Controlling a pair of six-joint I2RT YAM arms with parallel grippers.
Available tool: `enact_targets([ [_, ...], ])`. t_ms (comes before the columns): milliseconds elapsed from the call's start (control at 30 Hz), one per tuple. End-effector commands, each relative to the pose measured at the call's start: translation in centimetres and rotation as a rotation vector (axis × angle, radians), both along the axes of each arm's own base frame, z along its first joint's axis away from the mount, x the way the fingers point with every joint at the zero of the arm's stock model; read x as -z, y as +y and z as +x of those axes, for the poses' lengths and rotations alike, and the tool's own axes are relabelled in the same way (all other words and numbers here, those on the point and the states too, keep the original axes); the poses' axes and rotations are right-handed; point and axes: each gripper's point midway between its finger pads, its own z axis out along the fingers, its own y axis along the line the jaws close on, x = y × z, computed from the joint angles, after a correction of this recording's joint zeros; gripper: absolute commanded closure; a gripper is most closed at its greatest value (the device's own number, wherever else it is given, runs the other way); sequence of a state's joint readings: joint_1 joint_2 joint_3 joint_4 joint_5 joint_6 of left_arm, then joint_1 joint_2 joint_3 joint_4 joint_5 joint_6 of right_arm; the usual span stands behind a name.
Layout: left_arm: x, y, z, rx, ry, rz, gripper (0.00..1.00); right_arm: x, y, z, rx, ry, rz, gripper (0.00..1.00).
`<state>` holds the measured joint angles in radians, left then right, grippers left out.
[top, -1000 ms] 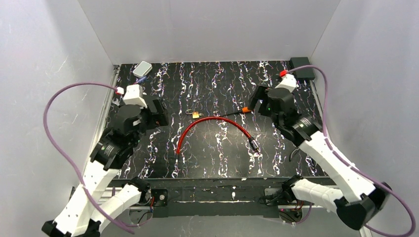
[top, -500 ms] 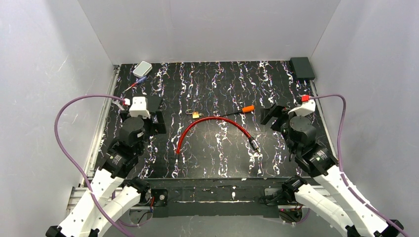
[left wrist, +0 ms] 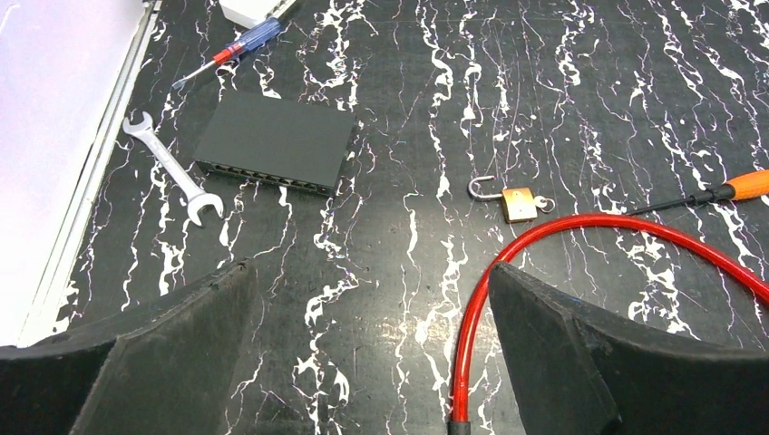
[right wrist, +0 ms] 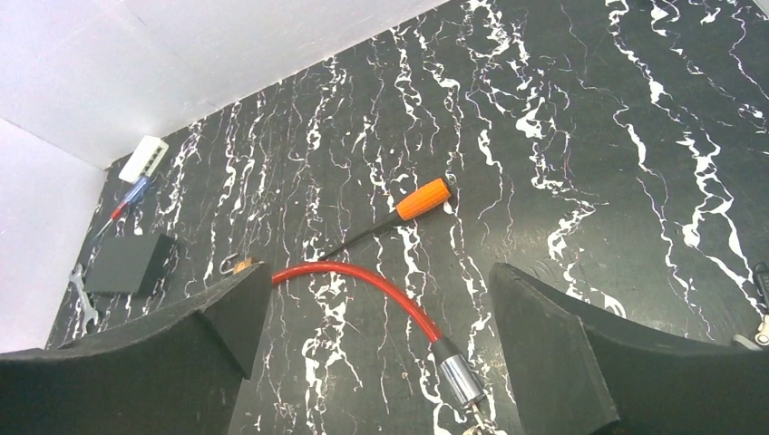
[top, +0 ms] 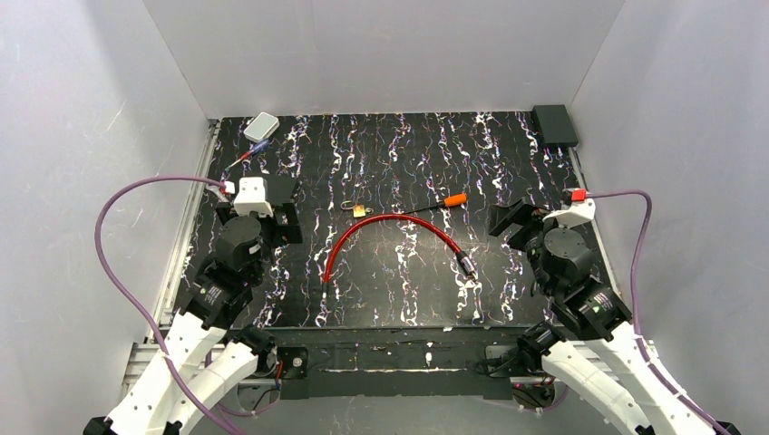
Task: Unlock with the key
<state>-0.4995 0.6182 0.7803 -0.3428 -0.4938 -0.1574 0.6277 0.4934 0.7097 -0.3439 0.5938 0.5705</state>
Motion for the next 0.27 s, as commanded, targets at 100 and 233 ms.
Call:
enact_targets([
  [100,-0.53,0.49,0.19,-0.028,-0.017,0.005,0.02,-0.2,-0.16,0.56,0.02,-0.009,-0.015,0.02],
  [233,-0.43,0.44,0.23,-0.029,-0.01,0.005,0.02,-0.01,-0.17,0.53,0.023,0.018,-0.023,0.02],
])
